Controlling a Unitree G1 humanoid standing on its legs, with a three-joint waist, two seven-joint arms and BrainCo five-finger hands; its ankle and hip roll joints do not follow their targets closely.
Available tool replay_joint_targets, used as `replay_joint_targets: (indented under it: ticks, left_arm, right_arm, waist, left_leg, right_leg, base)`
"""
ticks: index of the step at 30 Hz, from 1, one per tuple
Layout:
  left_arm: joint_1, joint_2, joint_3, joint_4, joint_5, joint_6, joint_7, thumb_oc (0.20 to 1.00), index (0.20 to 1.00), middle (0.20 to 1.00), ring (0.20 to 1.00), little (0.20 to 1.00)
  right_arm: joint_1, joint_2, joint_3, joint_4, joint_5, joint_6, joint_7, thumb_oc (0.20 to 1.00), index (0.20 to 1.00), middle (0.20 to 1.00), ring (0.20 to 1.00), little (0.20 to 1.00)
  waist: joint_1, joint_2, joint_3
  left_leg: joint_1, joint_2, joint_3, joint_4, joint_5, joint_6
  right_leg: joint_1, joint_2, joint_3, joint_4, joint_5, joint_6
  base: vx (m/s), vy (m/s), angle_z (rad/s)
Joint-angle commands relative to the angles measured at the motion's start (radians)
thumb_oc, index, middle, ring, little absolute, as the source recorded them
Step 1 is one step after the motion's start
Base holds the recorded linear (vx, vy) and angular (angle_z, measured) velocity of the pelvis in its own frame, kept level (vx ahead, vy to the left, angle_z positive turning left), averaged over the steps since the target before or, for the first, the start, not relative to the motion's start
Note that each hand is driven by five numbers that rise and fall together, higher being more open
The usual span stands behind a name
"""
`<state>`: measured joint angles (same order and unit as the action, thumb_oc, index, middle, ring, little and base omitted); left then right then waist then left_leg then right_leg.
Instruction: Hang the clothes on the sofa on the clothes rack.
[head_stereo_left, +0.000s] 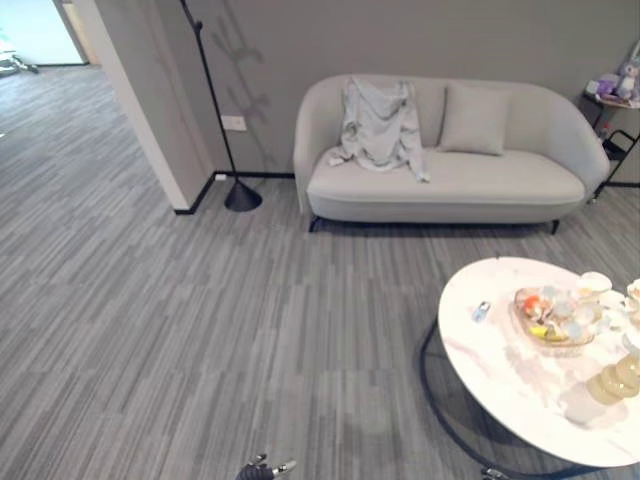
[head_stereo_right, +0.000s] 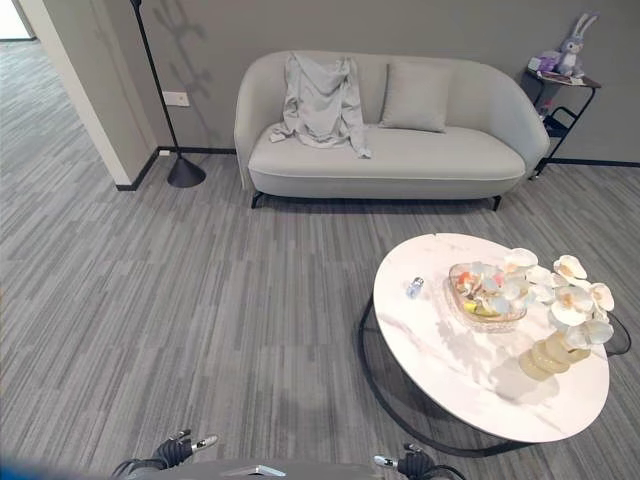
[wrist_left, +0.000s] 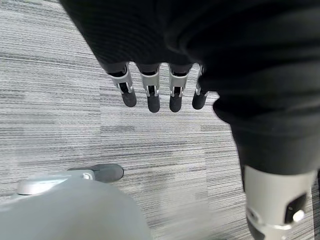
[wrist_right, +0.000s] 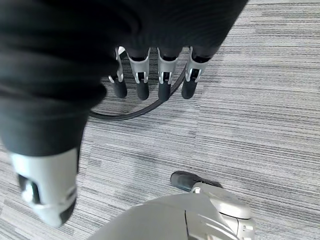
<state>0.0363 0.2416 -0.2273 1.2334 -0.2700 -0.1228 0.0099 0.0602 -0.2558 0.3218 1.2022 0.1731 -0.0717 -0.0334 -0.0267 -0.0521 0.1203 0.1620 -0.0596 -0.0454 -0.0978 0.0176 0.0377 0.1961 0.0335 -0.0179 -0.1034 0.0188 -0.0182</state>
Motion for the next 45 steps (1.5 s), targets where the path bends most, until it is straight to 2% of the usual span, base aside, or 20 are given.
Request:
replay_joint_targets:
  ticks: [1, 15, 45]
  left_arm:
    - [-0.085, 0.007, -0.021, 0.058, 0.049, -0.029, 0.004, 1.0, 1.0, 1.0, 1.0, 1.0]
    - [-0.106, -0.002, -0.051, 0.041, 0.051, -0.033, -0.004, 1.0, 1.0, 1.0, 1.0, 1.0]
    - [-0.105, 0.001, -0.054, 0.052, 0.076, -0.03, 0.002, 1.0, 1.0, 1.0, 1.0, 1.0]
  right_arm:
    - [-0.074, -0.023, 0.019, 0.02, 0.0, -0.023, 0.006, 1.0, 1.0, 1.0, 1.0, 1.0]
    - [-0.076, -0.031, 0.024, 0.007, -0.001, -0.027, 0.001, 1.0, 1.0, 1.0, 1.0, 1.0]
    - [-0.072, -0.033, 0.057, -0.001, -0.034, -0.025, 0.009, 1.0, 1.0, 1.0, 1.0, 1.0]
  waist:
    - [-0.011, 0.002, 0.008]
    - [-0.02, 0.007, 0.004]
    - [-0.011, 0.002, 0.013]
  left_leg:
    - [0.036, 0.026, -0.085, 0.011, -0.115, -0.024]
    - [0.047, 0.029, -0.072, 0.011, -0.123, -0.023]
    - [0.049, 0.039, -0.063, 0.011, -0.123, -0.025]
  right_leg:
    - [-0.034, -0.062, 0.089, 0.016, 0.0, 0.067]
    - [-0.029, -0.063, 0.096, 0.016, 0.0, 0.069]
    - [-0.035, -0.051, 0.102, 0.019, 0.003, 0.067]
  base:
    - [0.0, 0.0, 0.0]
    - [0.0, 0.0, 0.0]
    - [0.0, -0.009, 0.0]
